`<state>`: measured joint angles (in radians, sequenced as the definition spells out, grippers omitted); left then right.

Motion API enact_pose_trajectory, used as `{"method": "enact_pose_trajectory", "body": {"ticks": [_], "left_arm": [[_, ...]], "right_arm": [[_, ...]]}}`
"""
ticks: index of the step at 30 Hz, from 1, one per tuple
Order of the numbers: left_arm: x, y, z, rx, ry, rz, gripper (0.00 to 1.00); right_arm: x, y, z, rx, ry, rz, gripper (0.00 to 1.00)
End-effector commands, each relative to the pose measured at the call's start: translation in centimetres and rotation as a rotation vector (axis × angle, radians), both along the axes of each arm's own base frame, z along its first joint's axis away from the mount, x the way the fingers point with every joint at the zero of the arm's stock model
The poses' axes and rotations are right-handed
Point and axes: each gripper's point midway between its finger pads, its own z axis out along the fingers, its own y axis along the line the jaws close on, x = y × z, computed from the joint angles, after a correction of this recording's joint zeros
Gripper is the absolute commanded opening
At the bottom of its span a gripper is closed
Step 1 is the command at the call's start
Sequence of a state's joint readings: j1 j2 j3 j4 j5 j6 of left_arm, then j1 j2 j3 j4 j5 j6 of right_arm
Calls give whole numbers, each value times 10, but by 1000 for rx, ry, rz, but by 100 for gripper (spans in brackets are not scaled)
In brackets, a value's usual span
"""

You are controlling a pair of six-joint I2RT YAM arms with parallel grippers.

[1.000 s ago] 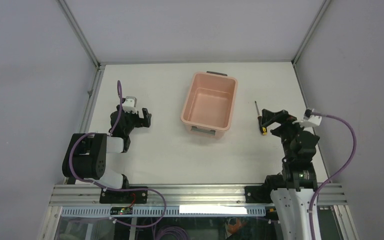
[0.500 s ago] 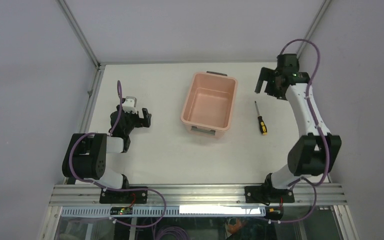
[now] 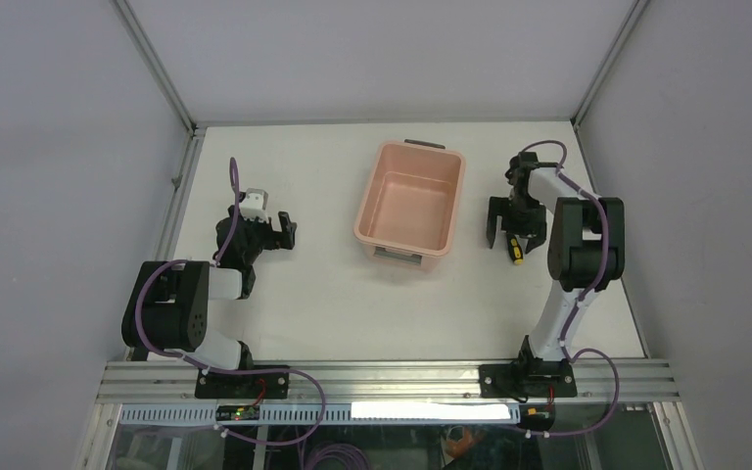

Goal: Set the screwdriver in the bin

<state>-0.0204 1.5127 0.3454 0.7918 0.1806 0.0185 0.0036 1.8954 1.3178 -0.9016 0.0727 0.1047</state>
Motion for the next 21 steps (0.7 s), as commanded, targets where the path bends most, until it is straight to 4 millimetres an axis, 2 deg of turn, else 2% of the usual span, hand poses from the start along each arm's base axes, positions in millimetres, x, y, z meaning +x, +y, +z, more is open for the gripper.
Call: {"method": "enact_pose_trajectory", "body": {"ticks": [1,4,6,8,10,11,14,18,21], "left_arm": [[11,0,22,13,-81,2,99],[11,0,21,13,-80,1,99],[11,0,22,13,-81,0,99],[11,0,22,12,-80,1,99],[11,0,22,12,-81,1,99],[11,0,22,12,-82,0,99],[11,0,22,13,-81,1,99],[11,0,22,13,-81,1,99],[11,0,22,13,-81,1,99]], "right_arm": [[4,-10,-14,-5,4,1,88],[4,-15,-21,-26,26,1,78],[4,-19,-23,-45,30,2,64],[4,-23,-22,-61,31,1,46],[6,-21,-17,-54,19,7,23],[10,-18,-10,-36,2,9,1],[18,-14,21,-31,-63,8,0],[19,-11,81,-24,-176,-20,0],[15,0,125,35,-241,-59,0]]}}
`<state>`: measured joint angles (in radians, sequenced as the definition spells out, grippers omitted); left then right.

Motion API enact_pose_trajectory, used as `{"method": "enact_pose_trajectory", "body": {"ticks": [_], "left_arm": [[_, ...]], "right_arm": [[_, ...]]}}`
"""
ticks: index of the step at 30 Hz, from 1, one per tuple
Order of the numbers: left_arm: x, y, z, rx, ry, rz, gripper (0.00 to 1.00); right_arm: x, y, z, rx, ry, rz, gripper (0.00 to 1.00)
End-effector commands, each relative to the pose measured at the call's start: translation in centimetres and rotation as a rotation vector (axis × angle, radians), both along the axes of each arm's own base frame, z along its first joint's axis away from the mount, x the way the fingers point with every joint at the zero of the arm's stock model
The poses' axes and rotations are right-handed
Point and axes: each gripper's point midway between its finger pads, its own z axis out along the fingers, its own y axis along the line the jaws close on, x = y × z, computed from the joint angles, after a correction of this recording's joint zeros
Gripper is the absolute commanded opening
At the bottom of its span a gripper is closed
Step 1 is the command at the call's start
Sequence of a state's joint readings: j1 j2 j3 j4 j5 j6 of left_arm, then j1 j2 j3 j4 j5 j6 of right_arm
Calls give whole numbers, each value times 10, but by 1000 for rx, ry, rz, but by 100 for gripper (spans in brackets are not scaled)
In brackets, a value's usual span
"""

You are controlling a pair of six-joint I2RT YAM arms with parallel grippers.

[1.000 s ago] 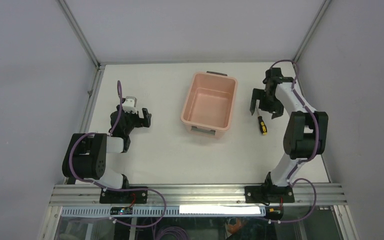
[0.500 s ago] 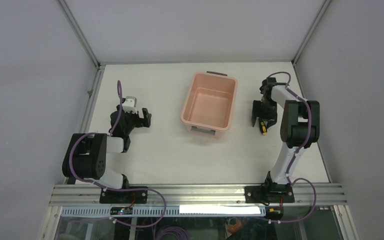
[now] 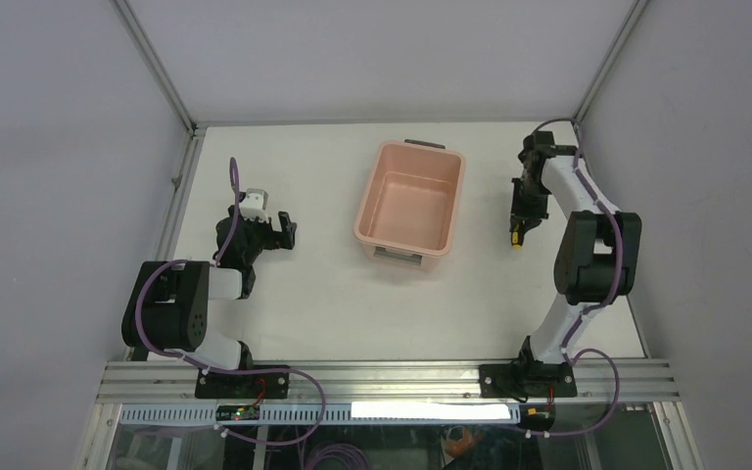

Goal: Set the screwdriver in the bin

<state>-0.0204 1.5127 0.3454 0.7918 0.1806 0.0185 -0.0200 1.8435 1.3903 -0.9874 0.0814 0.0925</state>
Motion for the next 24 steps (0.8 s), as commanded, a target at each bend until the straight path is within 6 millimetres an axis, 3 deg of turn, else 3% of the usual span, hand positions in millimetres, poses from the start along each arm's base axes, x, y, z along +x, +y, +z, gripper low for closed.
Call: {"method": "enact_pose_trajectory", "body": {"ticks": [1,7,9,12,17,21,24], "left_arm": [[11,0,22,13,-80,0,99],[11,0,22,13,-81,2,99],[11,0,22,13,-81,1,99],[11,0,22,13,-80,2,99],[11,0,22,12,-81,0,99],[11,0,22,13,-81,1,99],[11,0,22,13,-81,2,99]], "right_arm": [[7,15,105,69,-215,-53,0],[1,56,162,175,-298,-51,0],[8,85,174,242,-335,-42,0],[13,151,181,330,-353,59,0],[23,231,173,356,-369,190,0],[27,259,154,315,-362,234,0],[30,268,123,260,-340,247,0]]}}
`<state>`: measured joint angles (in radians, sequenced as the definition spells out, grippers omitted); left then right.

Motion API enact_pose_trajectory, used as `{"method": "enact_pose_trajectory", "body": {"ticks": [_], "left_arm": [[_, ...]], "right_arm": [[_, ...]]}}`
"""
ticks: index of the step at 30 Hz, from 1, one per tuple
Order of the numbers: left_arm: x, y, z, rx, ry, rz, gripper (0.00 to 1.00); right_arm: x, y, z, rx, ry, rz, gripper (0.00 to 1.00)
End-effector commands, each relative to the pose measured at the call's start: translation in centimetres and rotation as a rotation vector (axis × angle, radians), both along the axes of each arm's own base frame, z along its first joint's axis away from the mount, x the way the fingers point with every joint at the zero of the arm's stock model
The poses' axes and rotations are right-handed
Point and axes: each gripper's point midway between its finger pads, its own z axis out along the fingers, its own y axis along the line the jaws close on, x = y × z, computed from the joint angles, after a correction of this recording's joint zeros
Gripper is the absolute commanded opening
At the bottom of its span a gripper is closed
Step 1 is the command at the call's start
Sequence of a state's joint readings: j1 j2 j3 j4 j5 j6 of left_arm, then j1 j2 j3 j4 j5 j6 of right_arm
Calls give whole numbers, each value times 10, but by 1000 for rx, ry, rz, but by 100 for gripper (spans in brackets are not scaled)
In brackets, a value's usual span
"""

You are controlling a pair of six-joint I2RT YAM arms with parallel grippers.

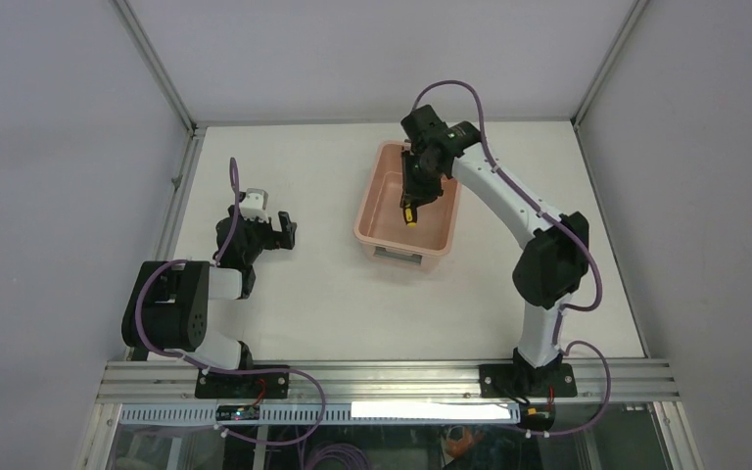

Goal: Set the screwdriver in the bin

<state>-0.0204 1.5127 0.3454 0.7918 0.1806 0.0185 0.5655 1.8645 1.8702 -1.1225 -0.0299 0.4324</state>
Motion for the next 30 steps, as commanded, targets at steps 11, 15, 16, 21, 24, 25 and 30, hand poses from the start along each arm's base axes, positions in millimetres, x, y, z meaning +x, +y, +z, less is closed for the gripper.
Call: {"method": "enact_pose_trajectory", "body": {"ticks": [11,15,16,21,24,25,30], "left_arm": [[11,0,22,13,-81,1,99],[11,0,22,13,-81,2,99],[11,0,22,13,-80,2,99],[11,0,22,13,-82,1,99],[11,0,22,13,-81,1,99],[11,0,22,13,-80,1,99],[11,0,22,13,-81,1,99]], "right_arm": [[16,5,-107,-144,39,-71,3],[10,7,-124,-160,90,-53,16],[9,7,-127,-164,101,-55,20],[13,7,-114,-151,57,-71,61],[17,5,-95,-140,10,-79,73],[18,5,-88,-134,-6,-79,74],[24,8,-30,-68,-129,-46,77]]}}
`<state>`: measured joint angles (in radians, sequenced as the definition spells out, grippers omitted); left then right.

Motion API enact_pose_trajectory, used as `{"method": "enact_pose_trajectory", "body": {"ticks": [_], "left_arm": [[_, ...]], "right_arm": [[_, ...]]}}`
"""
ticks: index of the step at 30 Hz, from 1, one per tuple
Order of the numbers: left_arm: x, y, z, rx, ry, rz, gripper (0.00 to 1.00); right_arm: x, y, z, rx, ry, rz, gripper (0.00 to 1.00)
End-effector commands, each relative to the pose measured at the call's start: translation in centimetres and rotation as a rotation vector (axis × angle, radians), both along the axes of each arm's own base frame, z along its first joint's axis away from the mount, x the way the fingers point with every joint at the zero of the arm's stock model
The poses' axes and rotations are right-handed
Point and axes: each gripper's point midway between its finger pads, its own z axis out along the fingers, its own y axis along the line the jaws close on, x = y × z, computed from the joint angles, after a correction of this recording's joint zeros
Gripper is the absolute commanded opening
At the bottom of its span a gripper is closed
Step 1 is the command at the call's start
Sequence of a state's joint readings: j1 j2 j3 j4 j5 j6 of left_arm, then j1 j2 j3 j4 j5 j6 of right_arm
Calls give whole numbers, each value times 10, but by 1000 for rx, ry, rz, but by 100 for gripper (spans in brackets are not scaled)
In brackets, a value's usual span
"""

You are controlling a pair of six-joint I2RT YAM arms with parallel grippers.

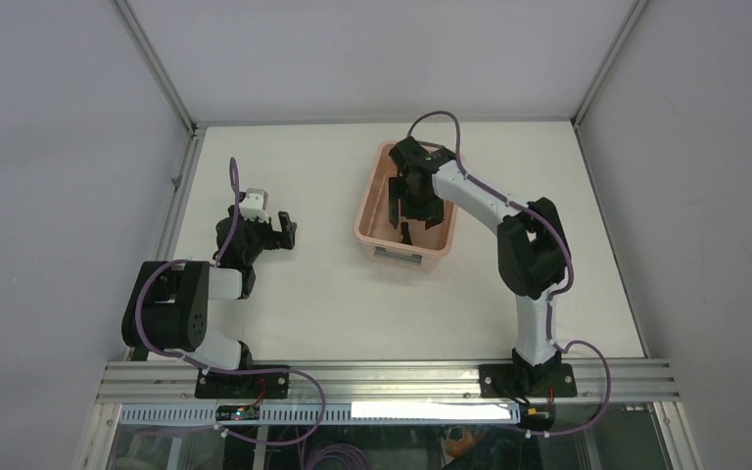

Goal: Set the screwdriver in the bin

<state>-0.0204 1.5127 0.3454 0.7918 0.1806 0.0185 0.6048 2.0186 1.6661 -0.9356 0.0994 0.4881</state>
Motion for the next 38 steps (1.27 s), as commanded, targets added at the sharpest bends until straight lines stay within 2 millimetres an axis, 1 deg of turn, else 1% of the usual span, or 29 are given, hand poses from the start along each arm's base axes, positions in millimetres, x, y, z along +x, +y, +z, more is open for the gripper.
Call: {"method": "enact_pose_trajectory", "body": {"ticks": [1,3,4,5,6,9,11,13,14,16,17,18,20,22,23,24,26,27,29,33,38], "left_arm": [[11,0,22,13,-81,1,99],[11,0,22,13,-81,1,99],[11,0,22,13,-81,1,99],[11,0,22,13,-81,1,99],[11,0,22,13,-80,2,99],[11,0,22,13,-80,1,99],[11,0,22,13,-80,1,99],[11,0,22,12,-80,0,99],[11,0,22,12,-81,0,99],[11,0,22,12,-80,0,99],[11,0,22,12,-81,0,99],[11,0,22,13,-80,1,99],[11,0,22,13,-81,1,99],[11,0,22,12,-80,1,99],[11,0,22,12,-82,1,99],[11,0,22,12,-80,1,99],[11,0,22,13,-80,1,99],[11,0,22,13,-80,1,99],[11,0,22,13,-80,1,99],[11,0,22,13,-80,1,99],[11,0,22,13,-80,1,99]], "right_arm": [[21,8,101,115,-249,38,77],[21,5,129,133,-316,66,80],[20,2,142,144,-354,77,86],[21,-1,156,153,-400,86,95],[21,-7,170,161,-455,87,99],[22,-41,188,141,-589,41,99],[20,-70,194,164,-636,-6,99],[17,-102,194,197,-671,-80,99],[15,-119,190,207,-693,-124,99],[11,-155,176,208,-735,-229,99],[5,-169,169,207,-757,-269,99],[3,-182,154,198,-753,-306,99],[-8,-200,133,179,-771,-357,99],[-17,-210,113,157,-800,-384,99],[-19,-214,107,151,-828,-399,99],[-23,-217,97,143,-841,-413,99],[-31,-227,82,124,-868,-470,99],[-36,-232,71,114,-870,-500,99],[-41,-237,61,107,-886,-531,99],[-43,-243,58,101,-927,-563,99],[-42,-241,64,117,-957,-540,99]]}}
